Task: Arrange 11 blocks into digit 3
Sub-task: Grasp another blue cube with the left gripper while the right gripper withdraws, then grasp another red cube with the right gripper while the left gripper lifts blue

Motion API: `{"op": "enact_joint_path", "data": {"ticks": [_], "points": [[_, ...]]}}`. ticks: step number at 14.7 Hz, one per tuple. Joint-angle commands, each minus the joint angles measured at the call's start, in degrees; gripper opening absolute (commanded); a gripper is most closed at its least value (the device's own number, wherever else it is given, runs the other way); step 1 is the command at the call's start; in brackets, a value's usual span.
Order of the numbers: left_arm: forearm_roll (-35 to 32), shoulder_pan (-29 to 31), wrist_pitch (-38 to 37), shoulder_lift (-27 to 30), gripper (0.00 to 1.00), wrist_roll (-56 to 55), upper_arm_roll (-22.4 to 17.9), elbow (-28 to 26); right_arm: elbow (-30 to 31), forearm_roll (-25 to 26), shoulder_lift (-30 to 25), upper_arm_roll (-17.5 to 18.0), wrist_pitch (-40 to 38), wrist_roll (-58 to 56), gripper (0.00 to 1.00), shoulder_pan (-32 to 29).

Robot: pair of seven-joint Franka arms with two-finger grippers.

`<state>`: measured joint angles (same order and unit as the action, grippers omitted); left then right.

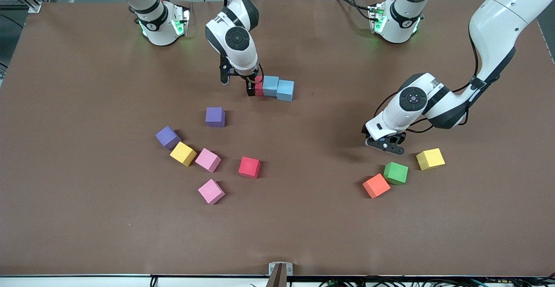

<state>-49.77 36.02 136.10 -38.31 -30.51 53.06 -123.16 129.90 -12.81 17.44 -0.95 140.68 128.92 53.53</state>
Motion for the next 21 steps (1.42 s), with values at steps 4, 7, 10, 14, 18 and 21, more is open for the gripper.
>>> {"op": "enact_joint_path", "data": {"ticks": [4,7,10,14,18,21], "points": [[-1.29,0.28,0.3,0.34,0.52,-3.4,0.37,0.98,-0.96,-1.34,-2.67,-0.63,-4.6,-2.78,1.0,-1.22],[-1.21,-1.12,-0.31,0.34,0.52,-11.21,0.37,3.27,-6.4,-0.55,-2.41,-0.63,-9.19,-5.51,1.0,-5.35],[-1.12,-4.9,-0.31,-0.01,0.52,-24.03,0.37,6.51,-13.95,-0.29,-1.19,-0.63,-9.99,-9.02,1.0,-9.92],[-0.5,-8.33,-2.85,-0.45,0.53,-32.93,0.29,10.03,-29.06,2.87,8.73,-0.63,-11.3,-9.47,1.0,-16.07],[-0.41,-8.25,-3.3,-1.06,0.53,-36.11,0.29,10.57,-43.56,4.98,18.66,-0.63,-14.64,-9.39,1.0,-20.56],[-0.33,-8.25,-3.3,-1.15,0.53,-36.82,0.29,10.83,-47.98,9.02,23.15,-0.63,-15.17,-9.56,1.0,-21.88]]}}
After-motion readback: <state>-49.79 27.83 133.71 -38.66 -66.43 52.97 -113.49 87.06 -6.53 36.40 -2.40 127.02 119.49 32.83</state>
